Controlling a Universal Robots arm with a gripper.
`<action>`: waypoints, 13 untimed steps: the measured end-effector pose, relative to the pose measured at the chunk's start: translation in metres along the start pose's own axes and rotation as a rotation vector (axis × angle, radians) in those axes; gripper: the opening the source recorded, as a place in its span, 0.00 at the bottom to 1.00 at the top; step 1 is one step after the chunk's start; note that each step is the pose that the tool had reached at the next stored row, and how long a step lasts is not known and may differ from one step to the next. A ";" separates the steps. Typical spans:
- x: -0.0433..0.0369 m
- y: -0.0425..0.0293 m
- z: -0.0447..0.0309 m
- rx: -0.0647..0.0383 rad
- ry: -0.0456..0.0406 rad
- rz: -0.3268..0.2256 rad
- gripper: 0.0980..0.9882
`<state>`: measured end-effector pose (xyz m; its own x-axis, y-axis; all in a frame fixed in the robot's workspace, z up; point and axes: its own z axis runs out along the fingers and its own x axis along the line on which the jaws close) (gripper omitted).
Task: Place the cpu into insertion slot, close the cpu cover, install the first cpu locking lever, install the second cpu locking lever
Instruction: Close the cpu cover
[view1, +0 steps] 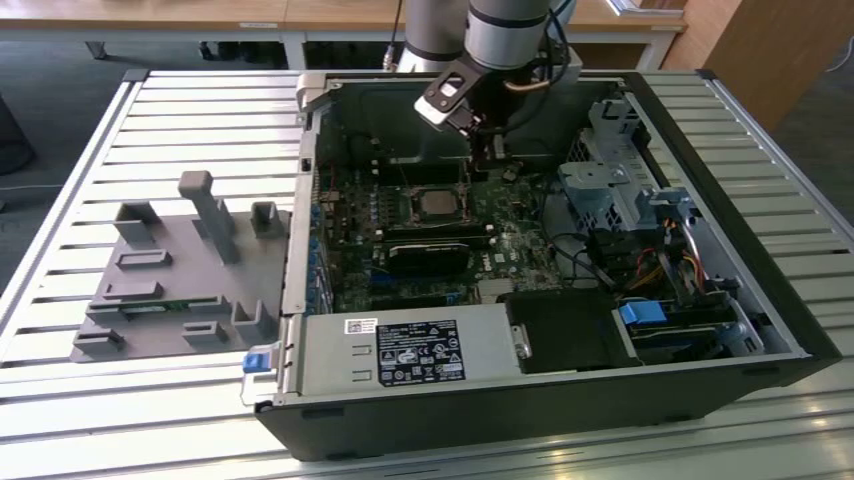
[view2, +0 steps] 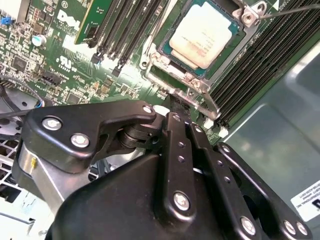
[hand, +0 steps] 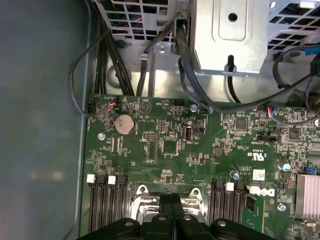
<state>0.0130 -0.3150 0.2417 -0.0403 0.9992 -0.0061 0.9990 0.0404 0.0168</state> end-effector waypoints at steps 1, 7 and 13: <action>0.0000 -0.0008 0.0004 0.000 -0.0002 0.000 0.01; 0.0003 -0.0068 0.0058 0.000 -0.0002 0.000 0.01; 0.0013 -0.0300 0.0129 0.000 -0.0002 0.000 0.01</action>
<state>-0.0168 -0.3151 0.2283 -0.0403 0.9992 -0.0063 0.9990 0.0404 0.0167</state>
